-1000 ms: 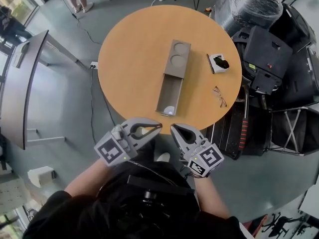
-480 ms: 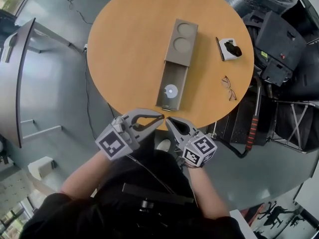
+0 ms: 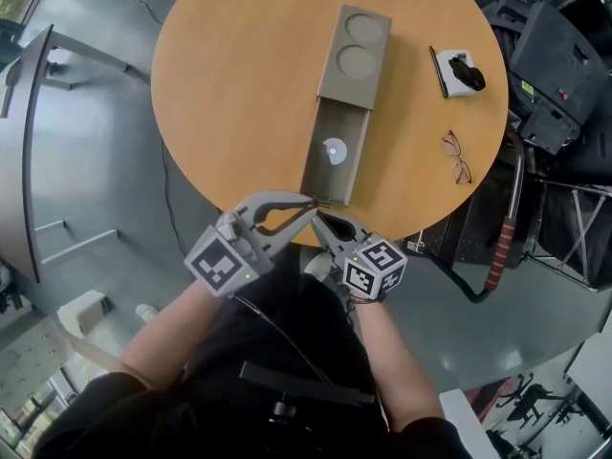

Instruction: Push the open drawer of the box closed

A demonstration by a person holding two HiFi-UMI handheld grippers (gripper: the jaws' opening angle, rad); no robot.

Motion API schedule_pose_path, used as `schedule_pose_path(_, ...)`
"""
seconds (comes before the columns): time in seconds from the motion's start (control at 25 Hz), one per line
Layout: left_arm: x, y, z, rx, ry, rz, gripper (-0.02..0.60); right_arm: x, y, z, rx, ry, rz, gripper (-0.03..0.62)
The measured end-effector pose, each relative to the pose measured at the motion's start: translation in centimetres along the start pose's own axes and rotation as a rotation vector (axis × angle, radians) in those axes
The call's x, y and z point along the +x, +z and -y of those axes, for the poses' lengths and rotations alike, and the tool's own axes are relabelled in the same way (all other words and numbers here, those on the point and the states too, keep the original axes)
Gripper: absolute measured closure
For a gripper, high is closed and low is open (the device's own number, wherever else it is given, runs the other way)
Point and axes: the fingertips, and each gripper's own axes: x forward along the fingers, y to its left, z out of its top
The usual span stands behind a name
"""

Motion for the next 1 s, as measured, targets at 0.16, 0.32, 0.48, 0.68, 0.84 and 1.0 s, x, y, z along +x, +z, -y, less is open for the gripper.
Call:
schedule_pose_path(0.16, 0.4, -0.9, -0.6, -0.019, 0.005, -0.006, 0.554, 1.2, -1.1, 1.3, 0.047, -0.001, -0.013, 0.588)
schedule_pose_path(0.32, 0.6, -1.3, -1.4, -0.033, 0.014, -0.002, 0.554, 2.1, -1.6, 2.1, 0.082, 0.001, -0.022, 0.588)
schedule_pose_path(0.48, 0.5, -1.8, -2.2, -0.036, 0.012, -0.016, 0.554, 3.0, -1.8, 2.5, 0.101, 0.004, -0.036, 0.588)
schedule_pose_path(0.68, 1.1, -2.4, -3.4, -0.056, 0.003, -0.030, 0.554, 4.0, -2.1, 3.3, 0.122, 0.005, -0.064, 0.588)
schedule_pose_path(0.84, 1.5, -2.4, -4.2, -0.044, -0.015, -0.030, 0.554, 4.5, -1.9, 3.7, 0.136, 0.002, -0.064, 0.588)
schedule_pose_path(1.0, 1.9, -2.5, -4.9, -0.054, -0.025, -0.036, 0.554, 4.9, -1.0, 4.2, 0.140, -0.008, -0.054, 0.588)
